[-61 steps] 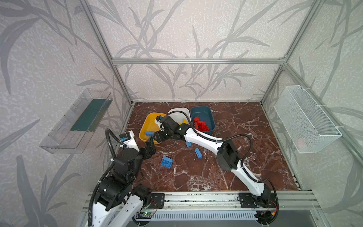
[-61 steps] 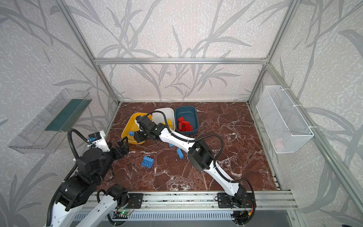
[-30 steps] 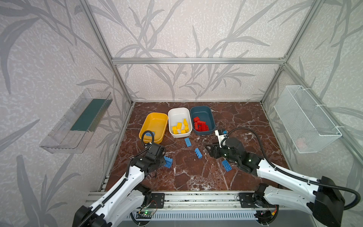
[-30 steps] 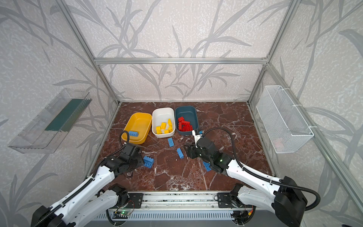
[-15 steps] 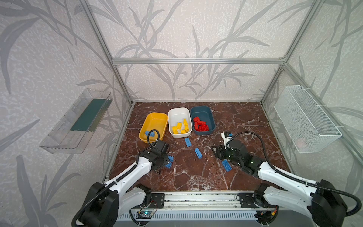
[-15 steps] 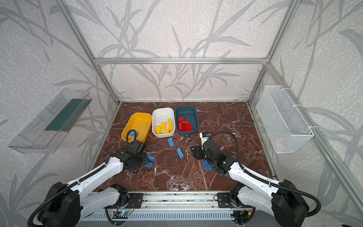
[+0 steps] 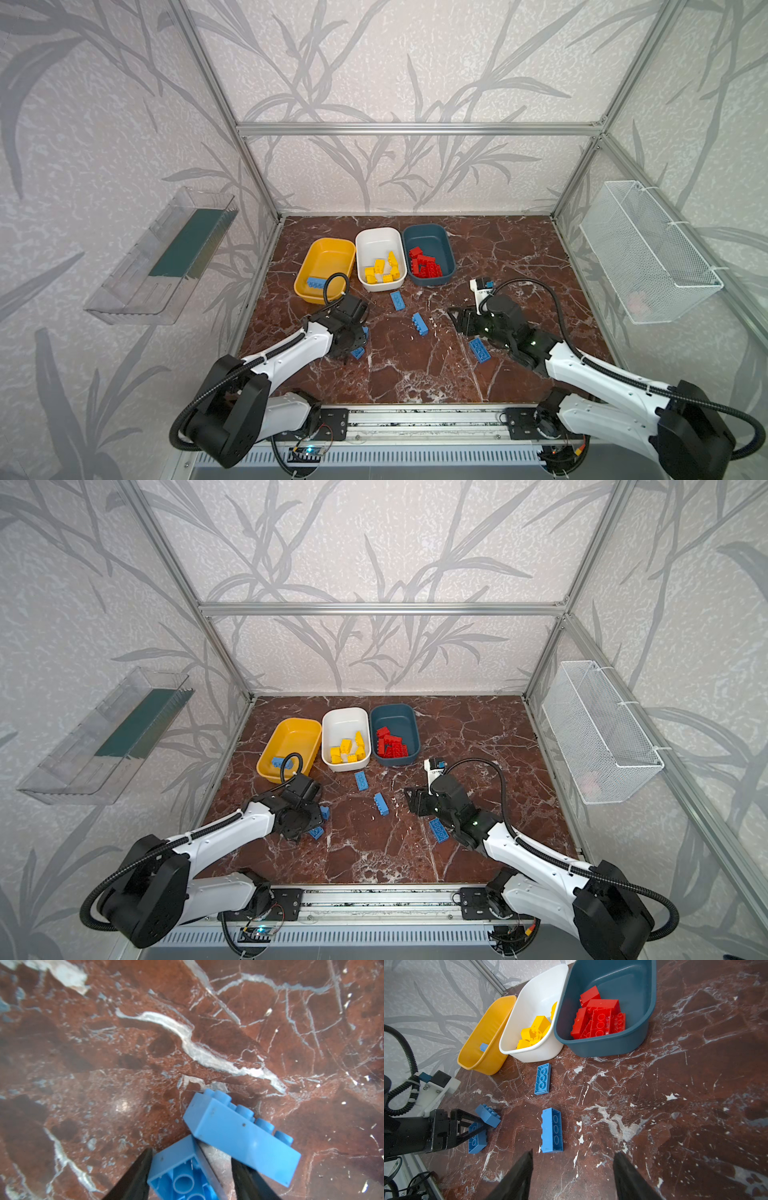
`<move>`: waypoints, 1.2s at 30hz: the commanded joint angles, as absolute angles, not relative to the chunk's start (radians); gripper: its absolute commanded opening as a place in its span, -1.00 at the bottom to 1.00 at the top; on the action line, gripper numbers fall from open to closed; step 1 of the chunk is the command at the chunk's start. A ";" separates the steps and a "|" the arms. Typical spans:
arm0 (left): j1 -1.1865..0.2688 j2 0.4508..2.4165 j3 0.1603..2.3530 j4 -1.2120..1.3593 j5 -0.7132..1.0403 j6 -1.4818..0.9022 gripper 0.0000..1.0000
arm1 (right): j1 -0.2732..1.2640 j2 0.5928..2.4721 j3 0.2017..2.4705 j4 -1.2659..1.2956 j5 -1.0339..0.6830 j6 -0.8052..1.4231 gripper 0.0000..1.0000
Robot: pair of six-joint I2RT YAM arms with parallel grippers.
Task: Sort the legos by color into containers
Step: 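Close the left gripper on the blue brick and lift it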
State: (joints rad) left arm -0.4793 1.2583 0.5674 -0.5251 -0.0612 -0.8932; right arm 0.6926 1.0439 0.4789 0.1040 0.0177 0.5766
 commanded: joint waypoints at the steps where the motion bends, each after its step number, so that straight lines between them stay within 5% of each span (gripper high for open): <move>1: -0.493 1.271 0.584 -0.520 -0.088 -0.904 0.10 | 0.686 1.040 0.467 0.123 0.011 0.583 0.25; 11: -0.509 1.254 0.614 -0.550 -0.104 -0.891 -0.44 | 0.685 1.045 0.466 0.120 0.007 0.587 0.25; 22: -0.510 1.183 0.758 -0.681 -0.149 -0.806 -0.47 | 0.684 1.051 0.459 0.134 -0.018 0.608 0.25; 36: -0.435 1.336 1.099 -0.850 -0.225 -0.649 -0.46 | 0.684 1.006 0.449 0.132 -0.044 0.623 0.25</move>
